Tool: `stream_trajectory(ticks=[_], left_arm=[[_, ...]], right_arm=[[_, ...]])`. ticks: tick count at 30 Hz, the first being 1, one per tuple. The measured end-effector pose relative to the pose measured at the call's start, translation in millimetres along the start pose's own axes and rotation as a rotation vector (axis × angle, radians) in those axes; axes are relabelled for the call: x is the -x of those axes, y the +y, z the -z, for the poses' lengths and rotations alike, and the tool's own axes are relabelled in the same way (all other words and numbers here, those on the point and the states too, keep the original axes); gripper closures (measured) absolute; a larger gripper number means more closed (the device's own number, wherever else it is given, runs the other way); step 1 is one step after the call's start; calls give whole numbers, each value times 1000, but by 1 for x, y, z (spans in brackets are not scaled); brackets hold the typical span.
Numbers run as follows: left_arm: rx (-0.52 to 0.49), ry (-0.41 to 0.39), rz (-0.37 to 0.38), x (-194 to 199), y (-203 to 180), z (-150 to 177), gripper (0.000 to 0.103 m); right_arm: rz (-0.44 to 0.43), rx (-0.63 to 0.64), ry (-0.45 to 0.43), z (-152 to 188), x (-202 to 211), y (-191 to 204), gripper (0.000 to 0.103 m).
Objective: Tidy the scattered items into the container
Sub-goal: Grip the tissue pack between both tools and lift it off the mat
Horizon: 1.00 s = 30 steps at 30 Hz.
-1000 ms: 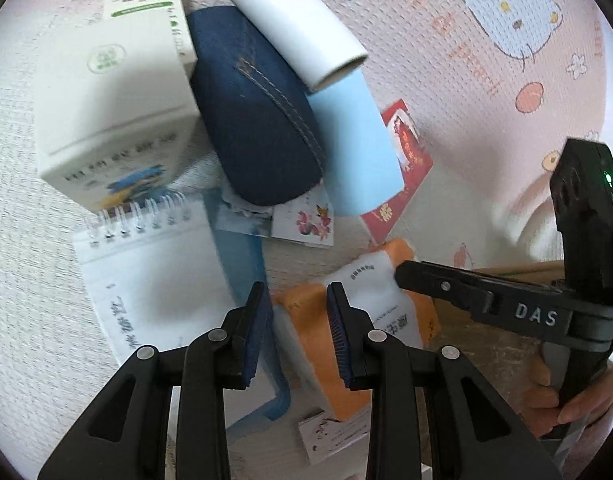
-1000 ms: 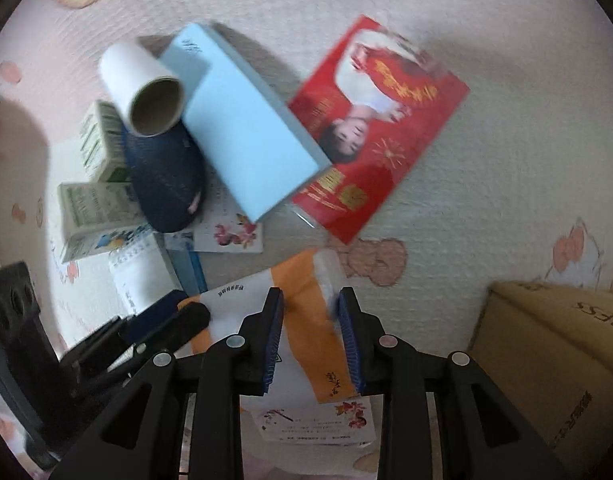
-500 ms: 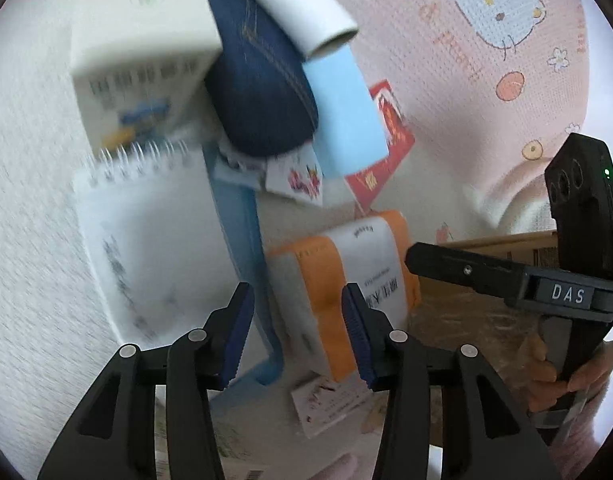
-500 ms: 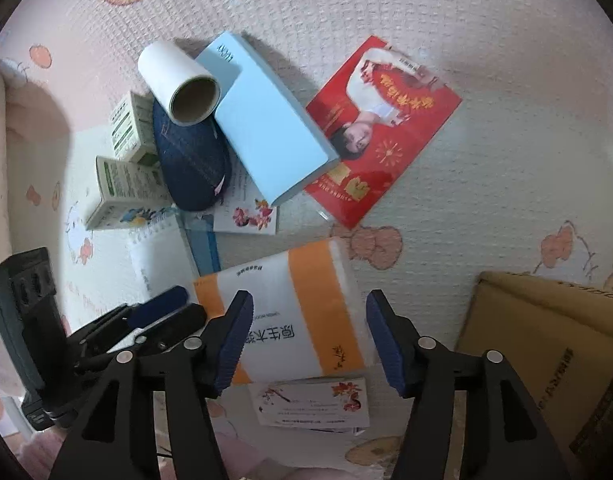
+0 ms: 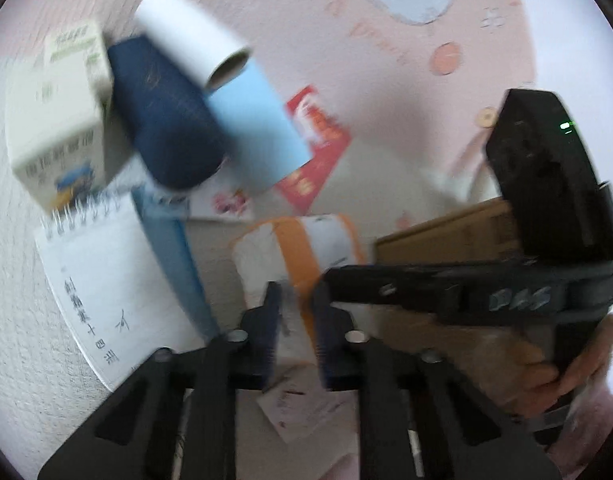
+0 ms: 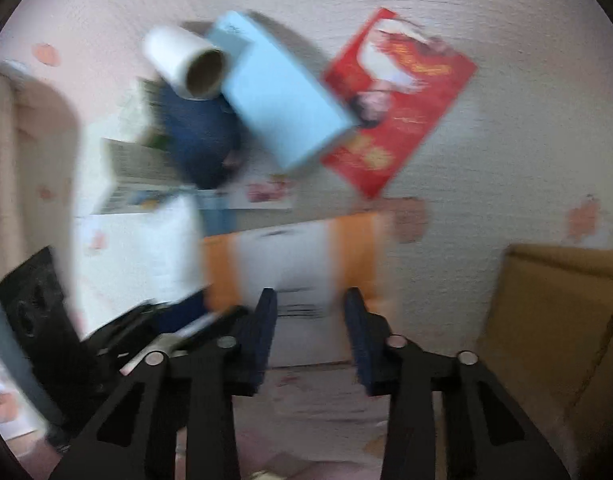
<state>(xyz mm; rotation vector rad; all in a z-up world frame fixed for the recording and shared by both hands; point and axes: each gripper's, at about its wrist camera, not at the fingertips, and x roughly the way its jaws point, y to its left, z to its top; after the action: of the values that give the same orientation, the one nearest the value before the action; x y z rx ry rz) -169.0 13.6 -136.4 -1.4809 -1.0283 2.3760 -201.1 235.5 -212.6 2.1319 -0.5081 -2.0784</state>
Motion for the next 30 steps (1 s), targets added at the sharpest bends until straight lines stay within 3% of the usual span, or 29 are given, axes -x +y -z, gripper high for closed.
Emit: stream_trajectory(ticks=[2, 4, 6, 8, 10, 11, 14, 16, 18, 24, 28, 30], left_arm=[[-32, -16, -19, 9, -5, -5, 89], [-51, -46, -74, 14, -5, -7, 88], [-19, -36, -106, 12, 4, -7, 81], [44, -6, -86, 6, 16, -7, 68], [103, 18, -44, 0, 26, -4, 65], [125, 29, -30, -4, 29, -3, 64], [144, 58, 9, -17, 32, 0, 58], [123, 78, 19, -25, 31, 0, 57], [115, 93, 12, -32, 30, -1, 57], [131, 88, 5, -42, 30, -1, 57], [99, 67, -15, -39, 28, -1, 57], [81, 54, -31, -34, 29, -2, 59]], right_arm=[[38, 34, -31, 1, 5, 14, 85], [130, 84, -86, 1, 12, 27, 85], [209, 132, -124, 1, 21, 34, 85], [250, 115, -155, 2, 25, 32, 85], [276, 79, -165, 1, 30, 20, 83], [283, 49, -168, 2, 23, 17, 75], [172, -97, -176, 2, 16, -12, 38], [105, -184, -202, 5, 10, -25, 37], [114, -201, -206, 4, 12, -33, 35], [89, -217, -94, -2, -15, -35, 34], [58, -219, -92, 2, -13, -38, 33], [48, -219, -82, 3, -14, -38, 37]])
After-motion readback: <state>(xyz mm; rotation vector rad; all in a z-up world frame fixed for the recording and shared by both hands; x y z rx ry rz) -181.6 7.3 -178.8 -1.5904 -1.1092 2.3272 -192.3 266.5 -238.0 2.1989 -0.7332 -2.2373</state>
